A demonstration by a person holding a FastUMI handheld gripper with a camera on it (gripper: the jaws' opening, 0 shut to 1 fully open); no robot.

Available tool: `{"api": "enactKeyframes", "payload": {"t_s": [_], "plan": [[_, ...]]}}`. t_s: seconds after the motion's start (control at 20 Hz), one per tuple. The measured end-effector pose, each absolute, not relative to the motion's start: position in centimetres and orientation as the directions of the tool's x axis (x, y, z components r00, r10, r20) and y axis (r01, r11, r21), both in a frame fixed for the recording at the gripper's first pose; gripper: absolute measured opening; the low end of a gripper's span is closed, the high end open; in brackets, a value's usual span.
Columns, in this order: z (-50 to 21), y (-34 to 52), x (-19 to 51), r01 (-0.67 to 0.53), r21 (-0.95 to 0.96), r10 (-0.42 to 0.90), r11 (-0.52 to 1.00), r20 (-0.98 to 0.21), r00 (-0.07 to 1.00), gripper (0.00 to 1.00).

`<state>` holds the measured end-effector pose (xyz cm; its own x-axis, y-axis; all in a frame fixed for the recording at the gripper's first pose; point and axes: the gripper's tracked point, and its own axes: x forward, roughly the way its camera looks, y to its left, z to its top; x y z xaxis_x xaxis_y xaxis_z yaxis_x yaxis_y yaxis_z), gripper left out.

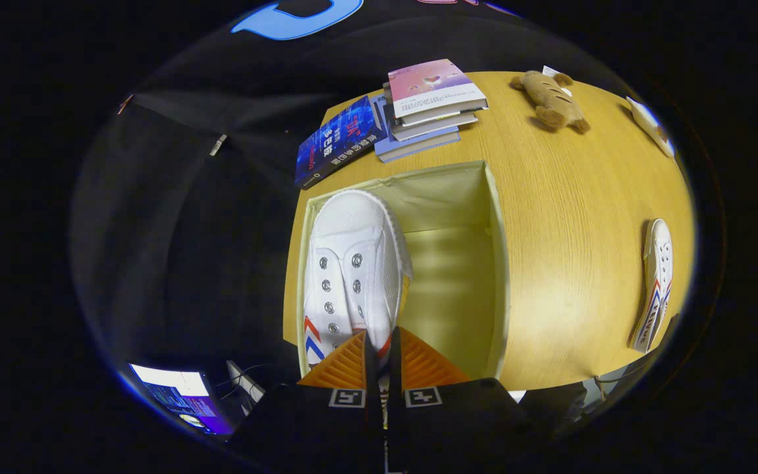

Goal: Open the storage box then place both shoes into the box .Put the left shoe in first, then the right shoe, with the right side of both shoes facing outward in a uniform manner.

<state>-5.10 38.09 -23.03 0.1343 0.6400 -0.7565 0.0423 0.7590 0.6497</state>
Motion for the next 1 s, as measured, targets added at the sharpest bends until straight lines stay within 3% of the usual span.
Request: {"api": "enactKeyframes", "payload": {"t_s": [0.4,0.75,0.85,1.0], "plan": [[-28.5,41.2,-4.6,0.096,0.55,0.543,0.83,-0.835,0.085,0.07],[-31.5,43.0,-4.9,0.059,0.5,0.496,0.864,-0.865,0.072,0.07],[-31.0,43.4,-4.9,0.056,0.526,0.522,0.849,-0.85,0.068,0.12],[-29.5,43.7,-4.6,0.068,0.572,0.567,0.818,-0.82,0.076,0.27]]}}
